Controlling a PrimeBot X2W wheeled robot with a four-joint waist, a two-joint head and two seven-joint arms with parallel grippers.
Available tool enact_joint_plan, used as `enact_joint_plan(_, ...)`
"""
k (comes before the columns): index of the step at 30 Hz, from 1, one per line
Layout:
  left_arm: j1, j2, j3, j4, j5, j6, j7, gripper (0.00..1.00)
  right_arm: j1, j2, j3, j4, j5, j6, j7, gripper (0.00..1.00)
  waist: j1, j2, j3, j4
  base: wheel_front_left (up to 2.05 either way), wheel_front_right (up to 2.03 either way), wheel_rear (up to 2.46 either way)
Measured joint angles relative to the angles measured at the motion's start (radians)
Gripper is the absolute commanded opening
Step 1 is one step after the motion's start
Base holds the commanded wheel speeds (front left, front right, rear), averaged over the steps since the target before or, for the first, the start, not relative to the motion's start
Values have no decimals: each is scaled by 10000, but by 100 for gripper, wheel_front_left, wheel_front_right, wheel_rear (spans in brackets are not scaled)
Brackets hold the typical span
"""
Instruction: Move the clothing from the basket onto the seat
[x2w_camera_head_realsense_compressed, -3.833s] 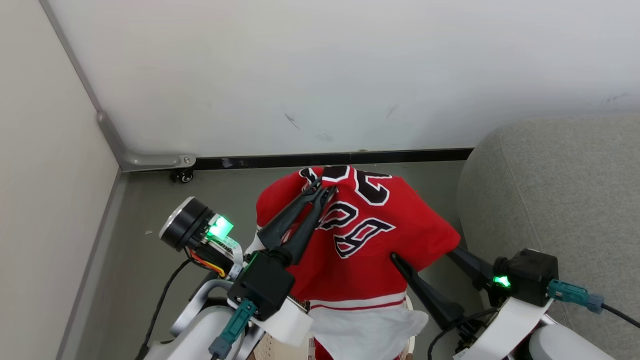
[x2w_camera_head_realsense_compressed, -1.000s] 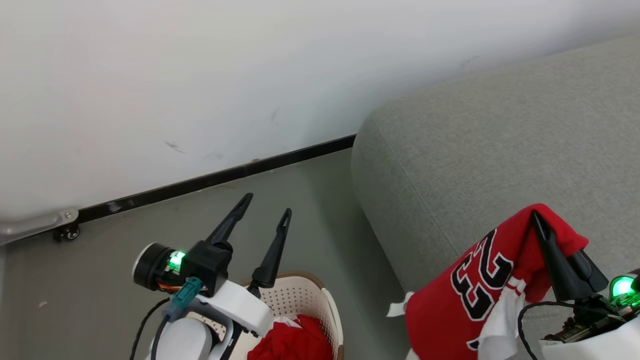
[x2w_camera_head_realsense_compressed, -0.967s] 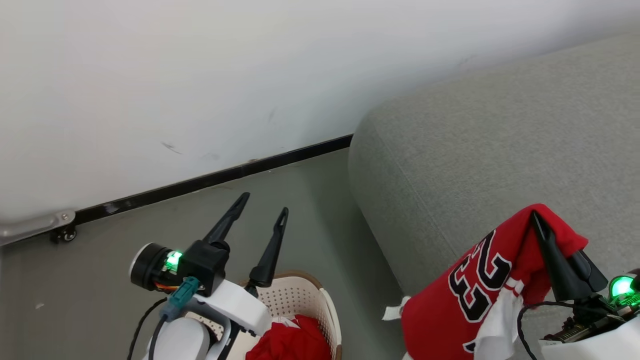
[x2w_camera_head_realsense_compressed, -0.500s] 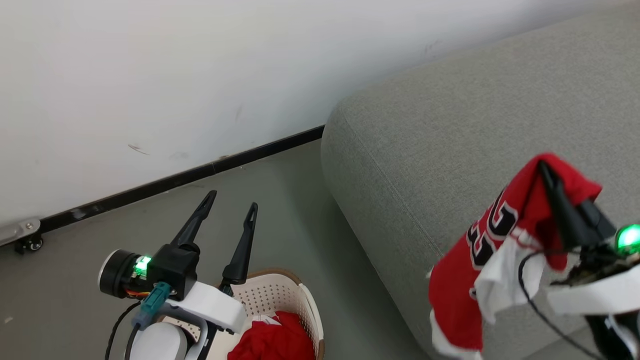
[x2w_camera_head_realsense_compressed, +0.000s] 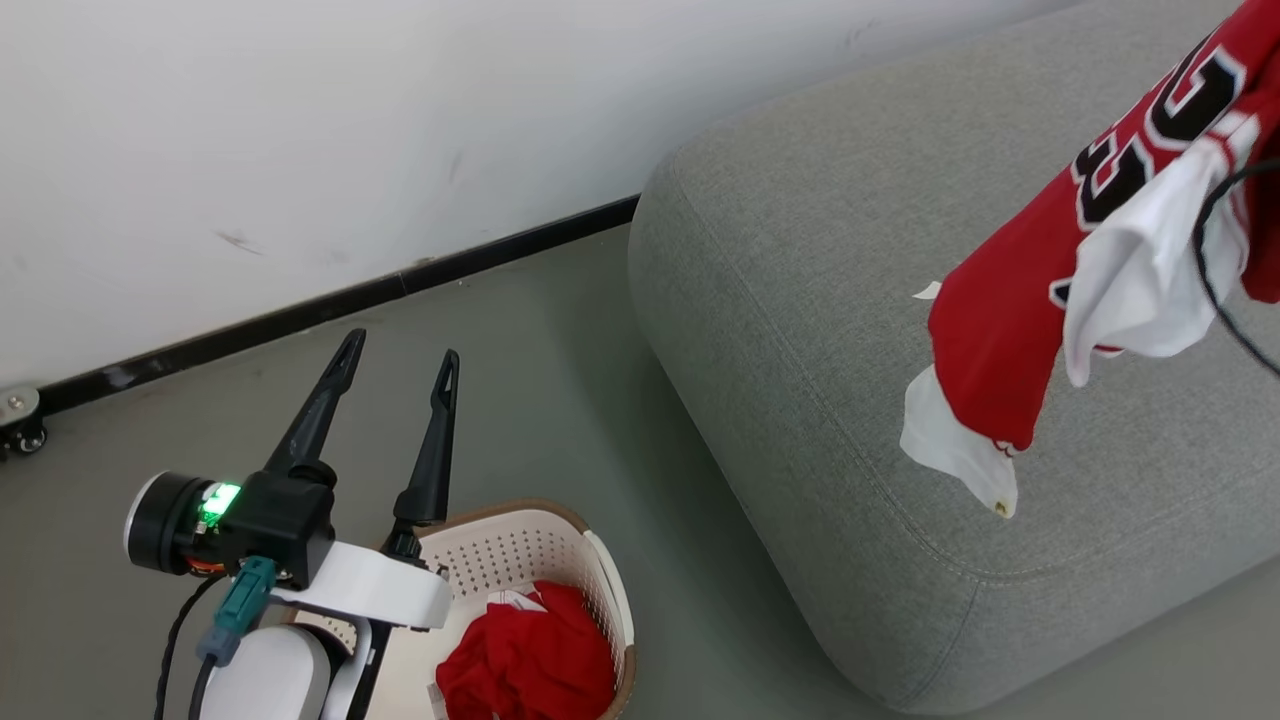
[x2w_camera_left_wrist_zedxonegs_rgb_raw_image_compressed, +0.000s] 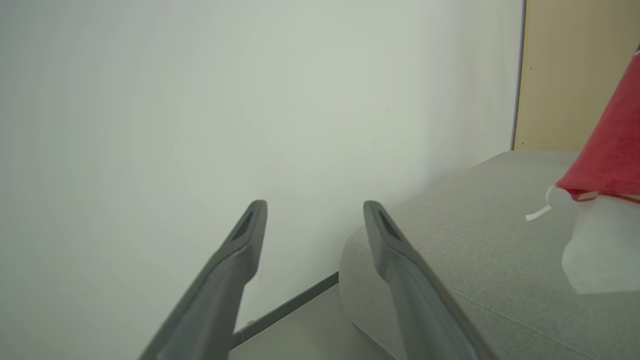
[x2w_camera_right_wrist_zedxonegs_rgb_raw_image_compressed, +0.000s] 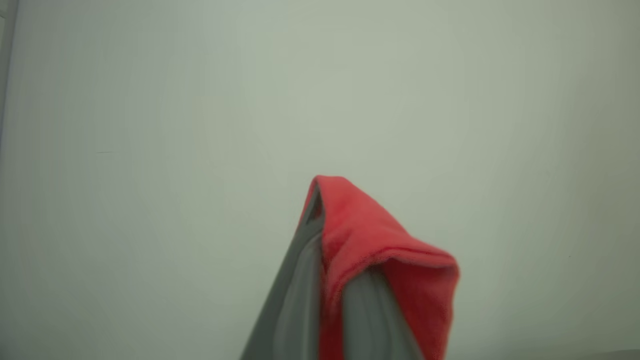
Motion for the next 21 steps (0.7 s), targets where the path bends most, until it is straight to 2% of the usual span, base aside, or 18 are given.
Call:
enact_joint_plan(12,-2,401,190,-961,353,270,240,100,-2310,-683,-577,2165,8,0,759,0,0,0,717,300,0,0,0)
enact_joint_plan(15,-2,522,244,-1212,378,303,313,100,-2723,-1089,-644,2700,-353,2,934,0,0,0,896,434,0,0,0)
enact_joint_plan(21,-2,594,249,-1651,512,362,464,100,-3417,-1342,-953,3582,-522,2,1116,0,0,0,1189,699,0,0,0)
